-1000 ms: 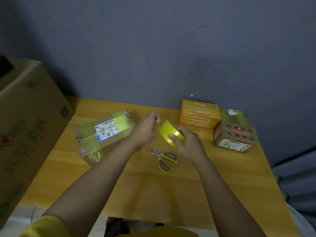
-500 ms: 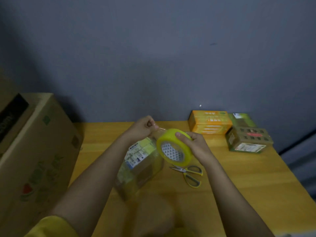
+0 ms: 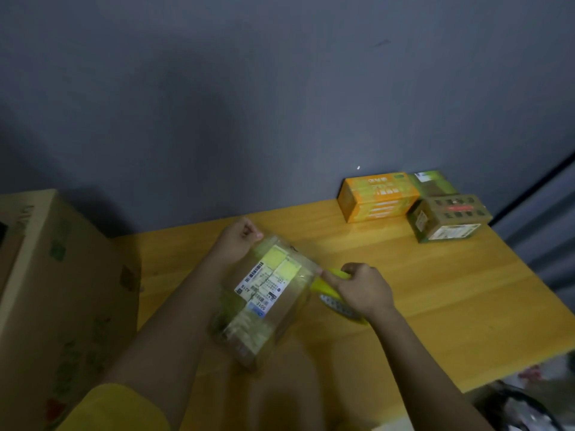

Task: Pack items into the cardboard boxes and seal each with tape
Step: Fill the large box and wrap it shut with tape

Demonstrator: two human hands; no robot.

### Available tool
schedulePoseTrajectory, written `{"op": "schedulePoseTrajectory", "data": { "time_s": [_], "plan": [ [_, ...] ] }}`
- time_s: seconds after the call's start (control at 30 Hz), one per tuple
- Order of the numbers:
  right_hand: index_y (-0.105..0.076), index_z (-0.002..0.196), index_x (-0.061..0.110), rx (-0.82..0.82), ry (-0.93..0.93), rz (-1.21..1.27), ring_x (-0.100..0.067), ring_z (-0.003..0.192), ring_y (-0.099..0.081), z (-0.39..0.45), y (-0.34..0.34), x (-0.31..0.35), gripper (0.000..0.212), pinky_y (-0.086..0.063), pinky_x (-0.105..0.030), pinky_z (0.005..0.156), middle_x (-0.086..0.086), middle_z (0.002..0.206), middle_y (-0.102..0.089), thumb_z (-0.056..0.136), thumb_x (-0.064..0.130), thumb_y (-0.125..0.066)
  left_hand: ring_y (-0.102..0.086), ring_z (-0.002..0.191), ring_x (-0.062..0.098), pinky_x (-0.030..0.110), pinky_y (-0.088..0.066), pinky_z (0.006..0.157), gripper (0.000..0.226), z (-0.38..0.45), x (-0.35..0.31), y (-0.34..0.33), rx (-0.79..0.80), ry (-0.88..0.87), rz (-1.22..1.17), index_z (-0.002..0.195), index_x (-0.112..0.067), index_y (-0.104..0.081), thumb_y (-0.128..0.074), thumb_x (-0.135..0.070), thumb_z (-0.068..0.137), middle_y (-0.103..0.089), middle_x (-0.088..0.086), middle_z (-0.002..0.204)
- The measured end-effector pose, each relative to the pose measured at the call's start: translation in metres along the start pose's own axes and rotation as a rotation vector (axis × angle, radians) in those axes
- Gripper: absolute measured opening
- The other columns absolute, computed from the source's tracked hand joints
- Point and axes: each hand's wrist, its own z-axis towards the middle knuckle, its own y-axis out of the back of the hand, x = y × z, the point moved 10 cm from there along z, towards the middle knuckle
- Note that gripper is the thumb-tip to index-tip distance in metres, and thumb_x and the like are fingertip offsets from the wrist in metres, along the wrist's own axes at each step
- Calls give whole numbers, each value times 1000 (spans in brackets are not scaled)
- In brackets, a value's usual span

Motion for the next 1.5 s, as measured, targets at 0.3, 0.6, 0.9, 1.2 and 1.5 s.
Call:
{"op": "schedulePoseTrajectory", "data": {
  "time_s": [0.3, 0.6, 0.9, 1.2, 1.5],
  "plan": [
    [-67, 97, 18, -52, -14, -237, -31, 98, -63, 3, -11, 28, 61, -50, -33, 76, -8, 101, -68, 84, 73, -46, -52, 81, 11, 20, -37, 64, 11, 19, 21, -3, 33, 7, 54, 92, -10, -52, -58, -20, 94, -56, -2, 91],
    [-66, 106, 14, -11, -72, -328, -30, 102, -62, 13, -14, 33, 68, -50, -36, 84, -8, 109, -66, 84, 74, -42, -54, 90, 17, 27, -38, 70, 10, 34, 36, -17, 75, 61, 14, 93, -12, -53, -58, -21, 94, -55, 0, 94],
    [-64, 109, 13, 25, -69, -338, -30, 103, -61, 16, -18, 33, 69, -49, -38, 87, -9, 111, -65, 85, 73, -41, -53, 101, 19, 32, -41, 87, 14, 35, 49, -25, 148, 223, -45, 103, -13, -58, -56, -26, 96, -57, 2, 103],
    [-63, 106, 9, 24, -64, -359, -31, 102, -61, 14, -25, 26, 65, -45, -36, 83, -11, 110, -65, 87, 68, -43, -52, 109, 29, 41, -45, 93, 31, 27, 52, -61, 202, 392, -97, 130, -28, -46, -32, -25, 103, -50, 10, 130],
    [-63, 107, 9, 17, -42, -349, -31, 97, -62, 11, -27, 25, 64, -43, -34, 75, -10, 107, -65, 89, 67, -41, -51, 96, 30, 35, -39, 73, 20, 5, -11, -44, -123, -255, 529, 106, -6, -61, -46, 1, 93, -54, 11, 106]
  ]
}}
